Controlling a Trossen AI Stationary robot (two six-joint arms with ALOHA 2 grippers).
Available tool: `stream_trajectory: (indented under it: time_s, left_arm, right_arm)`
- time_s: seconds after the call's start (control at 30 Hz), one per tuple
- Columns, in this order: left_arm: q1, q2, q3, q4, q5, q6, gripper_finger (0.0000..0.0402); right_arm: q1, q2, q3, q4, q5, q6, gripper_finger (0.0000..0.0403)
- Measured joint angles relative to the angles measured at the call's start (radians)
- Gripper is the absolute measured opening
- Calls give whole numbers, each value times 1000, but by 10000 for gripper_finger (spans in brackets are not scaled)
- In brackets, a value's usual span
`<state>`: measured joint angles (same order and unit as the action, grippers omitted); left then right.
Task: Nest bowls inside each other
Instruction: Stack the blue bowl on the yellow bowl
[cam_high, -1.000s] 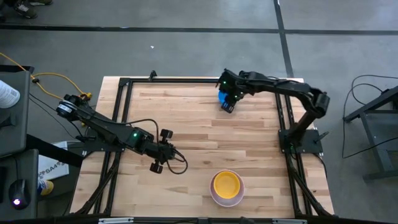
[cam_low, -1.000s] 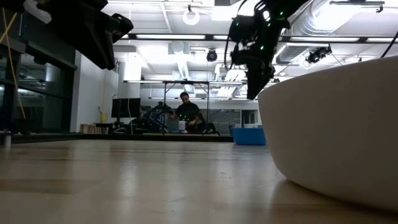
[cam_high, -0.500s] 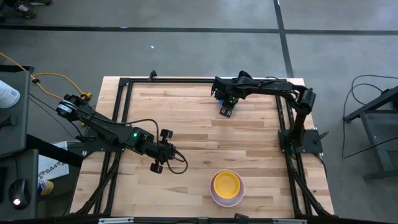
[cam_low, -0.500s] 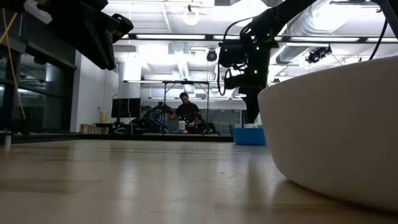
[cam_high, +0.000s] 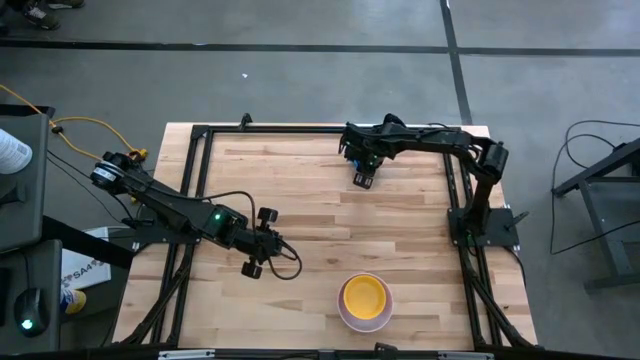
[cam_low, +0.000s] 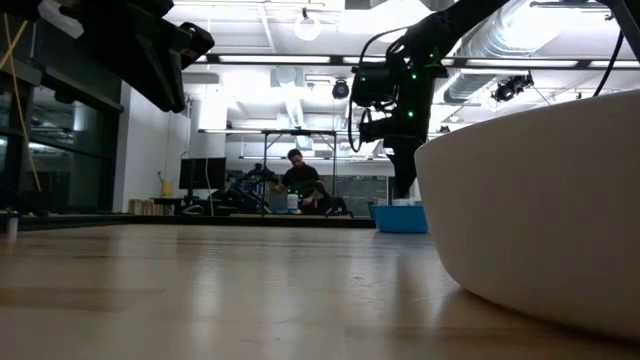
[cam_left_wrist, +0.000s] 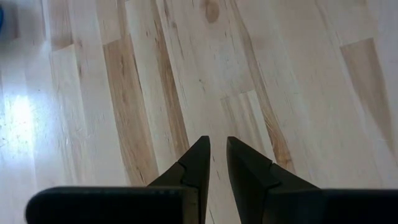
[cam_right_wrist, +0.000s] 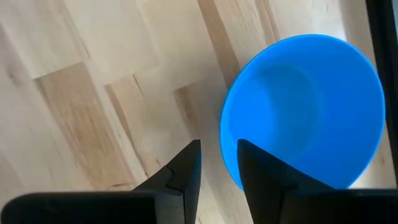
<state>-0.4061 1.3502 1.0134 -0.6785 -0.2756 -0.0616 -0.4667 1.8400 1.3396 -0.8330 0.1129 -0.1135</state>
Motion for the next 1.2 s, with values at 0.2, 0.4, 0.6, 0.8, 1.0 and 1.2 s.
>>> stream_trajectory:
  time_s: [0.2, 0.4, 0.6, 0.8, 1.0, 1.2]
  left_arm:
    - [0, 0, 0, 0, 0, 0, 51]
    - [0, 0, 0, 0, 0, 0, 51]
    - [0, 0, 0, -4, 1, -21, 51]
    - [0, 0, 0, -4, 1, -22, 51]
    - [0, 0, 0, -4, 1, -21, 51]
    - [0, 0, 0, -4, 1, -20, 51]
  right_arm:
    - [-8, 0, 0, 0, -22, -7, 97]
    - [-7, 10, 0, 7, -42, -16, 97]
    - [-13, 72, 0, 13, -30, -23, 97]
    - [-14, 82, 0, 33, -6, -52, 97]
    - [-21, 82, 0, 41, -16, -71, 96]
    - [-25, 82, 0, 36, -20, -75, 53]
